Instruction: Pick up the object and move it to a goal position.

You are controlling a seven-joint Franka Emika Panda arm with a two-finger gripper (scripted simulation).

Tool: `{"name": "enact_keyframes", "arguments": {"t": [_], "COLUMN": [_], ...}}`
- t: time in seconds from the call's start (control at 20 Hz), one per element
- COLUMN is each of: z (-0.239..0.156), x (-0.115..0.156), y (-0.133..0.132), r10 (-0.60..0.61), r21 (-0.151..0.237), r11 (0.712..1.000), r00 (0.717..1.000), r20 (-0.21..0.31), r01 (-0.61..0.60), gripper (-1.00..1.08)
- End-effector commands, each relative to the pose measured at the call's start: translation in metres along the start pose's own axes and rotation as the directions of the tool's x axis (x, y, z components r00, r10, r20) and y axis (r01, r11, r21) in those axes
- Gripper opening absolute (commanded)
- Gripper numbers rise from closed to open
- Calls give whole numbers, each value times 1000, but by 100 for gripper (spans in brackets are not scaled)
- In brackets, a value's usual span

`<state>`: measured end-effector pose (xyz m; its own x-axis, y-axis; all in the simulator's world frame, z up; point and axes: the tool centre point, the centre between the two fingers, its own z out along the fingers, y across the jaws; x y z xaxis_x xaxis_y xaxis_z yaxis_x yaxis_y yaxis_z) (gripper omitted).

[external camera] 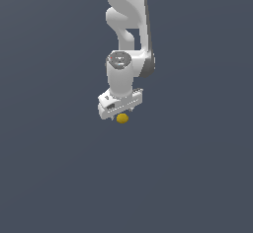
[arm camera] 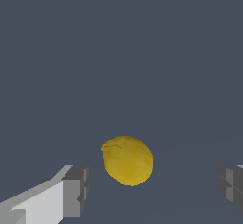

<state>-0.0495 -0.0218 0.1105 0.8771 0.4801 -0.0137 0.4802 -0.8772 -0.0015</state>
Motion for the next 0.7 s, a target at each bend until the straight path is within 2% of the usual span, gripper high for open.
{"name": "enact_keyframes", "arguments": {"t": [0.0,0.3,0.65], "z": [8,23,31], "x": [-6,-17,-23], "y": [-2,-7,-11], "r10": [-70,-195,-272], "r21": [-2,-4,-5], "r11": [998,981,962], "r00": [998,981,962], "r20": [-3,-8,-12], "r01": [70,195,272], "gripper": [100,100,100]}}
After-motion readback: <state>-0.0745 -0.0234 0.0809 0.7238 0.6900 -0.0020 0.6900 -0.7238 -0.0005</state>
